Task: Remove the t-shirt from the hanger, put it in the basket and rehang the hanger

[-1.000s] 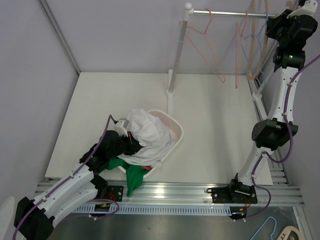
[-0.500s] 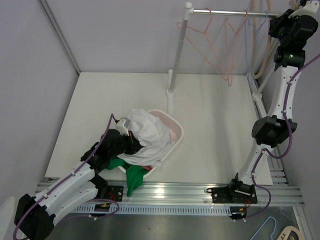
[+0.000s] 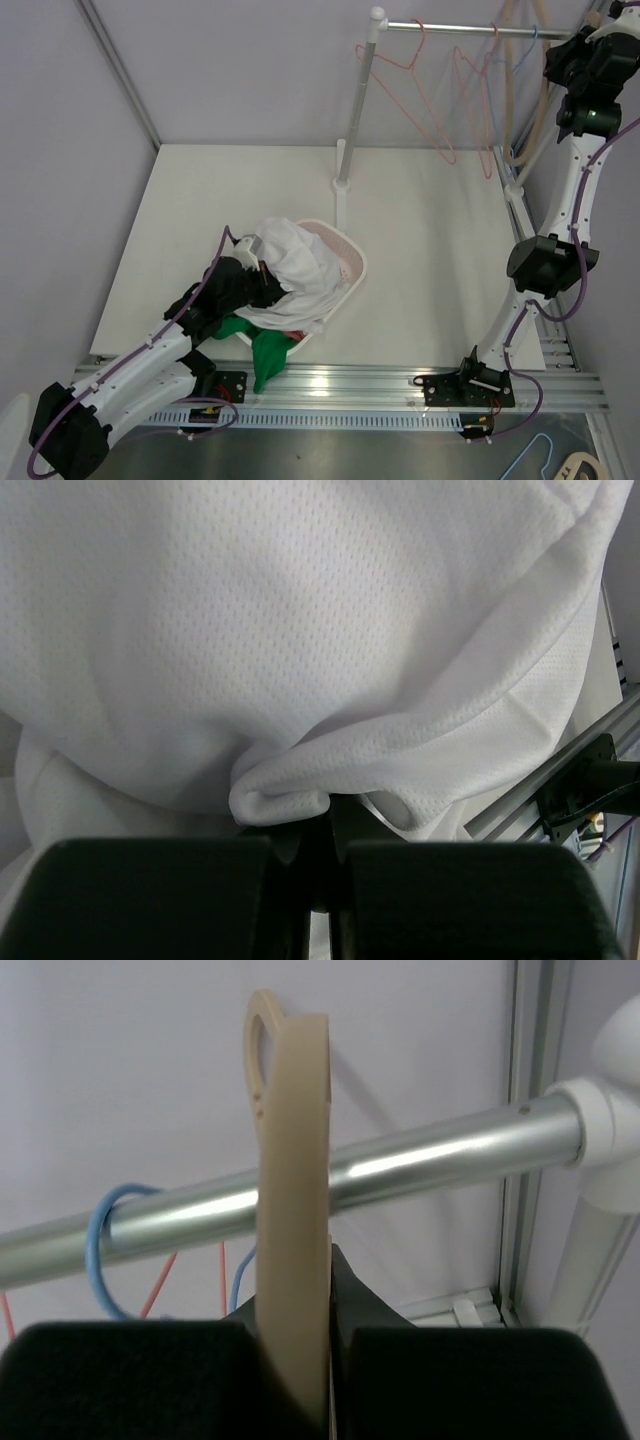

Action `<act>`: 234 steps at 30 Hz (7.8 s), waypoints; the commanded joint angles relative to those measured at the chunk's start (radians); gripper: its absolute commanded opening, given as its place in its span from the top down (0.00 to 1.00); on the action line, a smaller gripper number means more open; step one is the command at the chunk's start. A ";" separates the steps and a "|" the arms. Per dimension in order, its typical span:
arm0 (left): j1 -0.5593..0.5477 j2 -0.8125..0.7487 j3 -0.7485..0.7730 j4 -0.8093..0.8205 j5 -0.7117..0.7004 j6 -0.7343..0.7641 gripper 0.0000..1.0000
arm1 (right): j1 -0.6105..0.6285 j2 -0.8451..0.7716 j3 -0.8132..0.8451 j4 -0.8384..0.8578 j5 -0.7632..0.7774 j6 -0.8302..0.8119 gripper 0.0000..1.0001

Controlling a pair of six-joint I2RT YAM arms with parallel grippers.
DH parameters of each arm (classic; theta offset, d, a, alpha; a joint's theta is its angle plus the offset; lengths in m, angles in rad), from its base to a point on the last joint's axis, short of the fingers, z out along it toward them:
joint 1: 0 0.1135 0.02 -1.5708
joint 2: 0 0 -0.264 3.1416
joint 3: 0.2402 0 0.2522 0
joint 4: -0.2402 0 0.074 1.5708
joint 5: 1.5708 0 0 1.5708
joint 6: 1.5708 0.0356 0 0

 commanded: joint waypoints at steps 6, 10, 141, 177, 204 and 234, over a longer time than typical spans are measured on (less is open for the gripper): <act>-0.004 0.007 0.037 0.033 0.004 0.041 0.99 | 0.012 -0.141 -0.056 -0.323 0.036 -0.069 1.00; -0.004 0.014 0.049 0.032 0.035 0.069 0.99 | 0.012 -0.227 -0.174 -0.383 0.096 -0.097 1.00; -0.415 0.633 1.006 0.346 0.355 0.512 0.00 | 0.167 -0.834 -0.702 -0.412 0.323 0.055 1.00; -0.082 0.408 0.614 0.413 0.312 0.429 0.00 | 0.035 0.021 0.071 0.057 0.329 0.020 1.00; -0.070 0.407 0.600 0.391 0.302 0.443 0.00 | 0.032 0.135 0.140 0.278 0.320 0.150 1.00; -0.070 0.378 0.523 0.418 0.311 0.438 0.01 | -0.022 0.137 -0.081 0.036 0.108 0.284 1.00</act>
